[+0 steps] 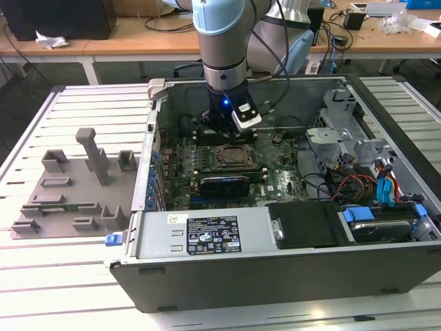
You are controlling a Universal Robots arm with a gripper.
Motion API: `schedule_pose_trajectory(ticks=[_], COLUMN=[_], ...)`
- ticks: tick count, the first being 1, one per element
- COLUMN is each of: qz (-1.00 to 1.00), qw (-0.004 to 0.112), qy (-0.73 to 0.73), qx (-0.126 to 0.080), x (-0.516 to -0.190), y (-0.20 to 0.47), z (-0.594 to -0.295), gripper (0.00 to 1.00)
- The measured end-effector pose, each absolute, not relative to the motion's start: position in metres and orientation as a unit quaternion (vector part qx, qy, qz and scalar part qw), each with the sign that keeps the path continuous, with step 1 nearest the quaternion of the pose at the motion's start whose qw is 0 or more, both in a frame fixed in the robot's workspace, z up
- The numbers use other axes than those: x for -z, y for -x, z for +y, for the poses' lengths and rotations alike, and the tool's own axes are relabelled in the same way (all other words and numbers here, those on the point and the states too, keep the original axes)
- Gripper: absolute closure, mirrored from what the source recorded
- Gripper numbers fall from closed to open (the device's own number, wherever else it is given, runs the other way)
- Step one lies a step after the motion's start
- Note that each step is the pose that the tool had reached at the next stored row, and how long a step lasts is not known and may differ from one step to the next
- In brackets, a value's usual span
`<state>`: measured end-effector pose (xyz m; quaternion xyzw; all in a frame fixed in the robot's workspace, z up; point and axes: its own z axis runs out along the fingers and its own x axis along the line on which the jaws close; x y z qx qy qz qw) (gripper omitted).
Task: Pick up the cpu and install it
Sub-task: 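Install the first cpu locking lever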
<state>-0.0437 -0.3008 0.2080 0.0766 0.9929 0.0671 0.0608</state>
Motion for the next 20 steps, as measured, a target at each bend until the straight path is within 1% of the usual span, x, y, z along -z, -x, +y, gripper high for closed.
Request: schedule_pose_trajectory(ticks=[9,20], qz=[0.990,0.987], qw=[0.070,0.072], qy=[-0.108,-0.129], qx=[-0.066,-0.064], x=[-0.2074,-0.2066], y=[0.0443,0.0502], z=[-0.2981,-0.2916], gripper=[0.89,0.89])
